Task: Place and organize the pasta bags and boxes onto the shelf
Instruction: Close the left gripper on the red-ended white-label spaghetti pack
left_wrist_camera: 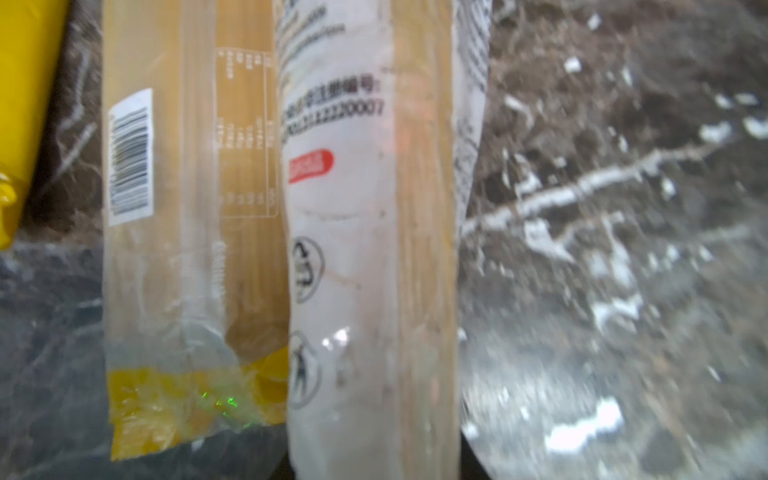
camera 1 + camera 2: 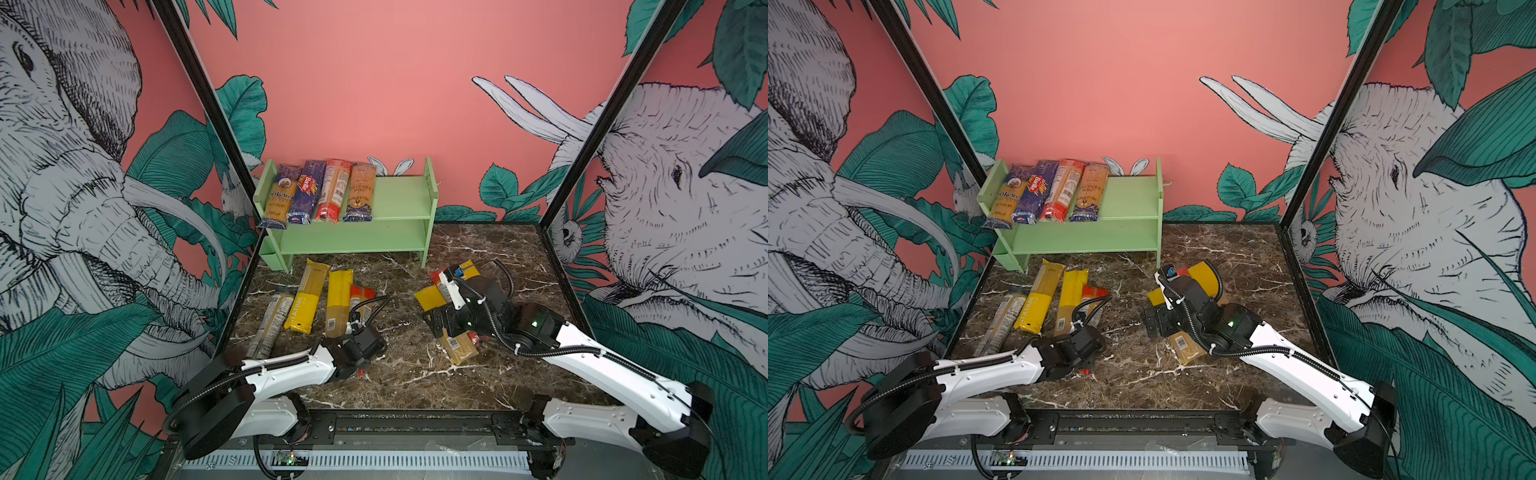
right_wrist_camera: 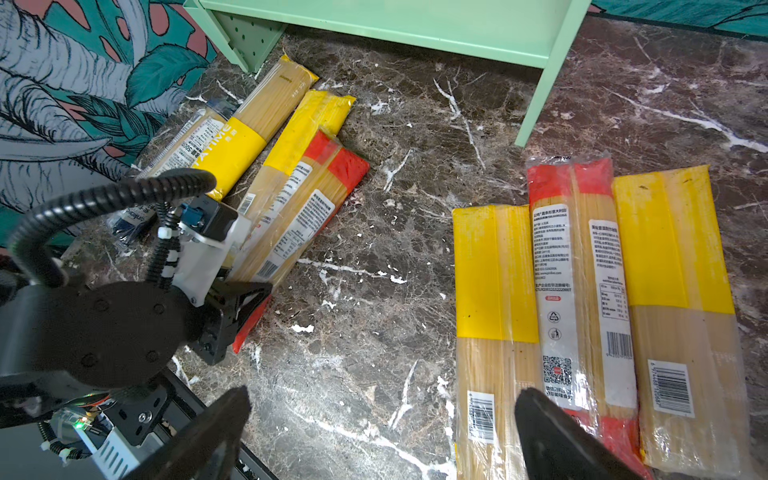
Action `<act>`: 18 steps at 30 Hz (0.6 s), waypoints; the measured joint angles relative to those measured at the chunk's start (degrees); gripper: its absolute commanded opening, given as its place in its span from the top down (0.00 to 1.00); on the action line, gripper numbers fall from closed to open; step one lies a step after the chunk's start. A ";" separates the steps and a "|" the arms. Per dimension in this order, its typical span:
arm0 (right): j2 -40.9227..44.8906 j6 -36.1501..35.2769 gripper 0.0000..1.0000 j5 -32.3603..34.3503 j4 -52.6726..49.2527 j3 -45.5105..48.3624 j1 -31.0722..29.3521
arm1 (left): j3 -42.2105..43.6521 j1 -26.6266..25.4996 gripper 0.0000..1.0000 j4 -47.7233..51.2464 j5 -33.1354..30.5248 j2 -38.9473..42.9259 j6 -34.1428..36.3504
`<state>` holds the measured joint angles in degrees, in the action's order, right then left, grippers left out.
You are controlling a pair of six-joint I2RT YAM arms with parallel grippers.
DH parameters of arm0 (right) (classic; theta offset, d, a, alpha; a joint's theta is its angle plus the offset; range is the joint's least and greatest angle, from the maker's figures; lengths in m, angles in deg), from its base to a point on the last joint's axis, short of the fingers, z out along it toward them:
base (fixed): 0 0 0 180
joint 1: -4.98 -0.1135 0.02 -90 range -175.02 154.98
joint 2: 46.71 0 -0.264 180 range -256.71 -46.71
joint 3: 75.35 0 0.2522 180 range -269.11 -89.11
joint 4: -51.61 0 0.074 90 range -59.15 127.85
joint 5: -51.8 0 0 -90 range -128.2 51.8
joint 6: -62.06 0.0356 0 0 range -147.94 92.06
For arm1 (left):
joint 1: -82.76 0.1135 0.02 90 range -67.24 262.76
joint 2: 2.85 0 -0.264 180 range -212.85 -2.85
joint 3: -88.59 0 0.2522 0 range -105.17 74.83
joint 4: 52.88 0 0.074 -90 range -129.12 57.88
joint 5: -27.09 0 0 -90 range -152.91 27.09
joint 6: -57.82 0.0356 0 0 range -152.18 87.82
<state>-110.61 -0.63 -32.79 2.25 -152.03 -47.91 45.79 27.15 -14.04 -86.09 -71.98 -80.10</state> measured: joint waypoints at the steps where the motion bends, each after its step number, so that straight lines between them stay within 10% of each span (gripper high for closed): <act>1: 0.00 0.07 0.01 0.02 0.00 0.02 0.00 | -0.09 -0.26 1.00 1.70 0.92 1.33 0.24; 18: 1.73 0.35 0.01 0.46 -0.48 0.68 0.00 | -2.08 -0.55 0.69 13.05 5.73 11.96 5.57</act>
<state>-108.88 -0.28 -32.34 1.77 -151.35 -47.91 43.72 26.60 -0.99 -80.37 -60.02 -74.53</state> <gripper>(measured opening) 0.987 0.278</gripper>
